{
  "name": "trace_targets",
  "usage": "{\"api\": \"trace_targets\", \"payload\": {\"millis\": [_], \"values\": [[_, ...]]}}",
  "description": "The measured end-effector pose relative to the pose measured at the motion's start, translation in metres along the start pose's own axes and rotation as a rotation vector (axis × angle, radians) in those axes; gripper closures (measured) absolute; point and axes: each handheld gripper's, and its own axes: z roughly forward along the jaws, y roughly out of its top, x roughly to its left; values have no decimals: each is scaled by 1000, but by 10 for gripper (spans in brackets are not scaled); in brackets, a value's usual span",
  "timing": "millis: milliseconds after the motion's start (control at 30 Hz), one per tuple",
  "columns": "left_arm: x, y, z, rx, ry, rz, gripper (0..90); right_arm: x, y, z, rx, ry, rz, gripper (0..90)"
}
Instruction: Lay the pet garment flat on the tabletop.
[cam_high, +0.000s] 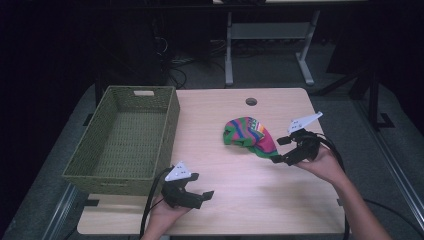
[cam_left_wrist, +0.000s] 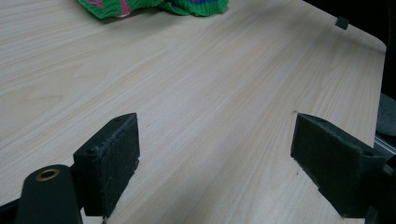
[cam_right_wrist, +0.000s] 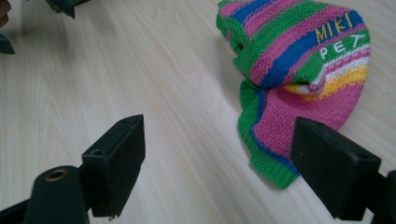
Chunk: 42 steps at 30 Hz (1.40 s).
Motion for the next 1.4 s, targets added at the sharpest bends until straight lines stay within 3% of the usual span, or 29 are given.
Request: {"api": "trace_targets", "payload": {"millis": [633, 1400], "values": [[2, 0, 0, -2, -1, -3, 152, -11, 33, 18, 15, 31, 0, 191], [4, 0, 0, -1, -7, -1, 153, -24, 58, 50, 56, 23, 7, 197]]}}
